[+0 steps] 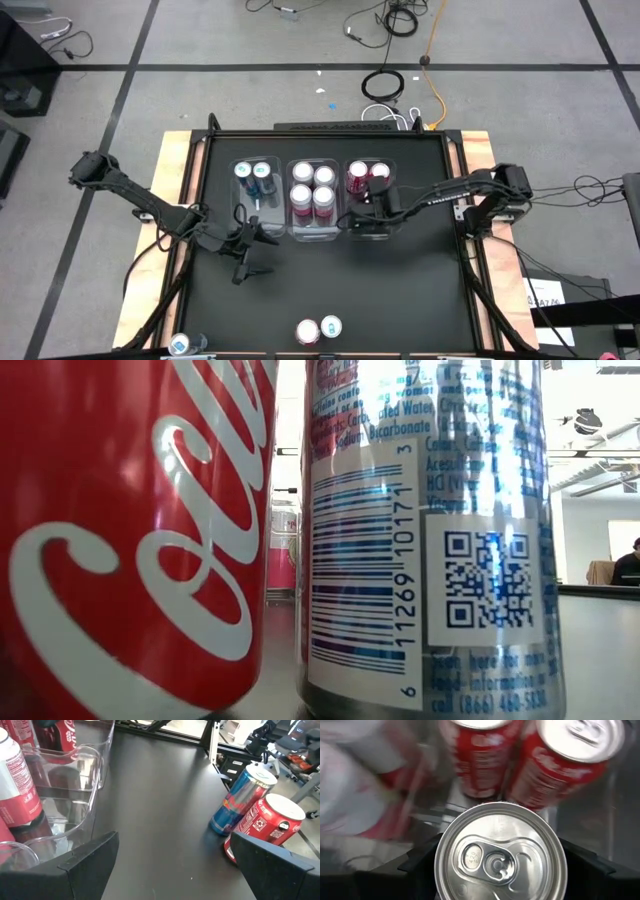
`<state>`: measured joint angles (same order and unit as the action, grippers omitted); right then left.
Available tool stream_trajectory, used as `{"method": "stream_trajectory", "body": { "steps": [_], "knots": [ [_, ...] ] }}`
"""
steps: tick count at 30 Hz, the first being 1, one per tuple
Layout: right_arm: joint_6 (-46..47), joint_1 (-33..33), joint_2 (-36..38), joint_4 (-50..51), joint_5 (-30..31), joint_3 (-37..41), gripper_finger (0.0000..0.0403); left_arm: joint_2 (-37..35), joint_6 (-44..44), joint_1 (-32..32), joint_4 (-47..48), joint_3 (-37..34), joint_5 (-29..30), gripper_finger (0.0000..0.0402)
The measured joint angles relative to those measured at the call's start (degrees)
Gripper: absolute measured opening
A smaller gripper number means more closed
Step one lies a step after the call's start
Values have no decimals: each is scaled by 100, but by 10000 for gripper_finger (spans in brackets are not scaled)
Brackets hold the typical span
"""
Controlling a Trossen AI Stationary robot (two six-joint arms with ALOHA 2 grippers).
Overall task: Sort soda cans
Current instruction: Put the red-white soda can into the right transparent bin
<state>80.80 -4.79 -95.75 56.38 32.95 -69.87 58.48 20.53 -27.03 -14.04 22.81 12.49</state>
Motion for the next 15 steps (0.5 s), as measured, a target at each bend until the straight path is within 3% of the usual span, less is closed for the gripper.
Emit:
{"method": "stream_trajectory", "body": {
  "steps": [15],
  "knots": [
    [-138,566,37,-67,120,450,300,0,1,0,6,0,-24,390]
  ]
}}
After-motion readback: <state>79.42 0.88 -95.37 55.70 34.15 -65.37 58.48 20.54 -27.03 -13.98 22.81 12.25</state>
